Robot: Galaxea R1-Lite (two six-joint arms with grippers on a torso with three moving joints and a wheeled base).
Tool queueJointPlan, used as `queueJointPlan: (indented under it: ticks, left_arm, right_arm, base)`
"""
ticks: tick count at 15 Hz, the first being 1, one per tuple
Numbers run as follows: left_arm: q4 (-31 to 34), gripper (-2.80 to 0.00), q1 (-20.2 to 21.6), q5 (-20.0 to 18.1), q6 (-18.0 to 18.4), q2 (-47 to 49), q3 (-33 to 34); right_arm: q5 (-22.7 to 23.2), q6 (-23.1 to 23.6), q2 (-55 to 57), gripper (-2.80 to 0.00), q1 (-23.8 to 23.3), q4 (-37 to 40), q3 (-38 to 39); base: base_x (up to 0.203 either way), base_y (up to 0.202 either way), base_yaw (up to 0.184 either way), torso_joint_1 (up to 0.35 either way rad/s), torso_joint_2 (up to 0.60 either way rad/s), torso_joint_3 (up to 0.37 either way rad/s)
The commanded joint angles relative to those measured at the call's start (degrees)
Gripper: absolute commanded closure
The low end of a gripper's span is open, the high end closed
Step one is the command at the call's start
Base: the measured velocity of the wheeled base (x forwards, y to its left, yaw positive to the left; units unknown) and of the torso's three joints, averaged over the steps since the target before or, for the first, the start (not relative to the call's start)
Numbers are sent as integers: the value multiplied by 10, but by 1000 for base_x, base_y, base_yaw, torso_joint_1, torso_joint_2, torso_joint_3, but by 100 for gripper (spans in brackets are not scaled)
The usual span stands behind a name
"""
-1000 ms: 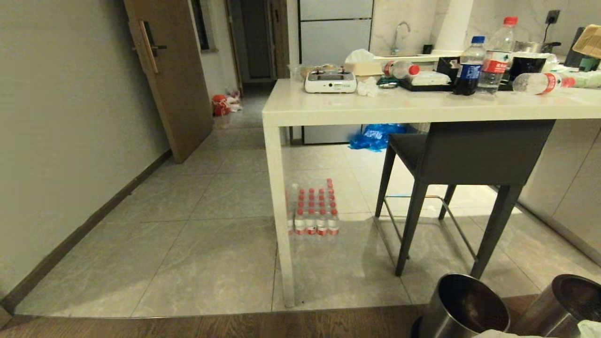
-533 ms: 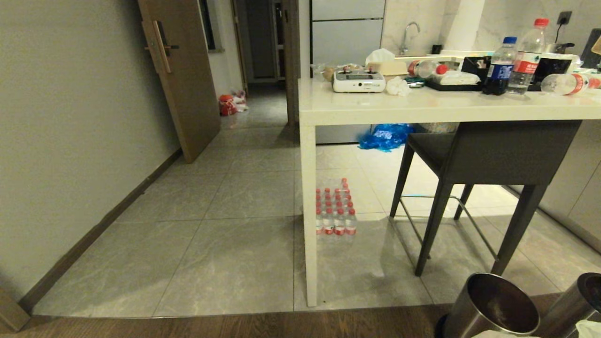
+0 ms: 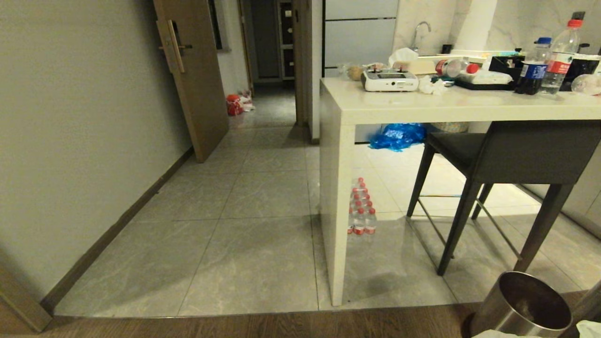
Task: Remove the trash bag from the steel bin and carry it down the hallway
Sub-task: Put the trash bag at the door
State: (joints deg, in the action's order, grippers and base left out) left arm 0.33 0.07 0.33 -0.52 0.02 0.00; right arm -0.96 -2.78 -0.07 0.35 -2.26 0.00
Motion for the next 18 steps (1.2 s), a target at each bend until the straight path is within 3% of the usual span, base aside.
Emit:
queueJointPlan:
  ticks: [1,18]
  left_arm:
    - [-1,0,0,0,0,0,1]
    - [0,0,-1,0,0,0,1]
  right_arm:
    - [0,0,0,0,0,0,0]
    - [0,0,0,0,0,0,0]
  base:
    - [0,193,-1,6,0,-2]
    - [0,193,1,2,3,3]
